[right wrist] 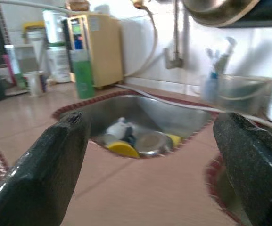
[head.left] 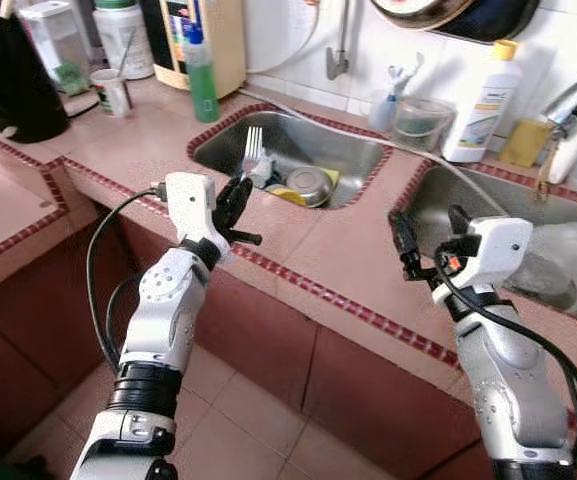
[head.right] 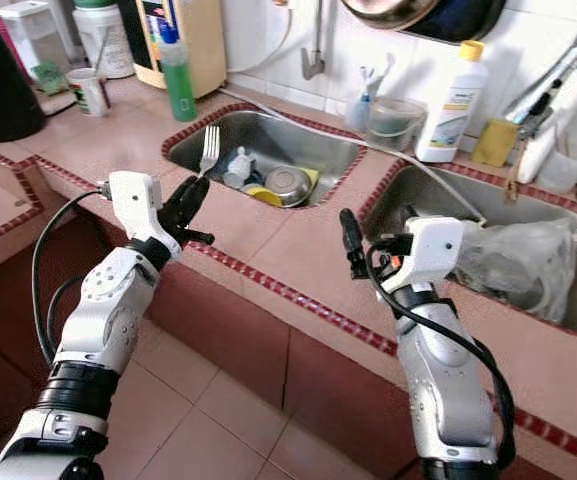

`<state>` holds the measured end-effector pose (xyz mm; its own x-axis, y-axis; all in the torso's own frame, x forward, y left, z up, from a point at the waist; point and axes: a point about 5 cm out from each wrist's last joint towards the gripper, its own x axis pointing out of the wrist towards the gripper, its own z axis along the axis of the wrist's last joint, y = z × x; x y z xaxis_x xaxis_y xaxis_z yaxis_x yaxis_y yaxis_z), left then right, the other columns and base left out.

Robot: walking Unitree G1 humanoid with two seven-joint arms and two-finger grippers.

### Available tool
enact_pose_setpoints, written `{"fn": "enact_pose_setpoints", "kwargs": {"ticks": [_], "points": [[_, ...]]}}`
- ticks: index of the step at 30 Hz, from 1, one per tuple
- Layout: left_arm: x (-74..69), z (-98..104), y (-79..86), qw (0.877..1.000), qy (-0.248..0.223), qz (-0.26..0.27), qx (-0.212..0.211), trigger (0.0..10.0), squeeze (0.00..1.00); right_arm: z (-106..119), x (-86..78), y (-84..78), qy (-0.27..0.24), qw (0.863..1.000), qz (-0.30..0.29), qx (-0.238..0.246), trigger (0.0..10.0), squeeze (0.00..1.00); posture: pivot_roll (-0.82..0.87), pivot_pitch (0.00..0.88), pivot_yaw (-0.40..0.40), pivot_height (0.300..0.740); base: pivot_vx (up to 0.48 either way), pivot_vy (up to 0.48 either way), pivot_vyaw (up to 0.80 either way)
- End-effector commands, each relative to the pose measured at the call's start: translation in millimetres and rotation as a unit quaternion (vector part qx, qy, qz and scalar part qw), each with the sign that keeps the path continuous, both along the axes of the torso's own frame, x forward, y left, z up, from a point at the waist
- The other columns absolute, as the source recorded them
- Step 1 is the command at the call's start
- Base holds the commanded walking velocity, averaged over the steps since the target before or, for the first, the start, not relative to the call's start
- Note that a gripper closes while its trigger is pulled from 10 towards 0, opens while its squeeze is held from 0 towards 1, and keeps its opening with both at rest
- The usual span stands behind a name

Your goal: Kitchen organization

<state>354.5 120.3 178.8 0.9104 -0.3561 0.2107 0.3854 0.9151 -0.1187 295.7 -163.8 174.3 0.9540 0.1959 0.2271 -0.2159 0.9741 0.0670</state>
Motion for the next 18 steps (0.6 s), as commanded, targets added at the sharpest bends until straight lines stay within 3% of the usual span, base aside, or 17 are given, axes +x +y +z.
{"fn": "enact_pose_setpoints", "kwargs": {"ticks": [1, 18], "points": [[1.5, 3.6, -2.1, 1.000, -0.003, -0.004, 0.006, 10.0, 0.00, 1.1, 1.6, -0.7, -0.006, 1.000, -0.005, -0.004, 10.0, 0.00, -0.11, 0.000, 0.026, 0.740, 0.000, 0.368, 0.00], [-0.1, -1.6, -3.2, 1.000, 0.011, -0.008, 0.009, 10.0, 0.00, -4.2, 4.1, 4.8, -0.005, 1.000, -0.001, -0.001, 10.0, 0.00, -0.11, 0.000, 0.034, 0.740, 0.000, 0.312, 0.00]]}}
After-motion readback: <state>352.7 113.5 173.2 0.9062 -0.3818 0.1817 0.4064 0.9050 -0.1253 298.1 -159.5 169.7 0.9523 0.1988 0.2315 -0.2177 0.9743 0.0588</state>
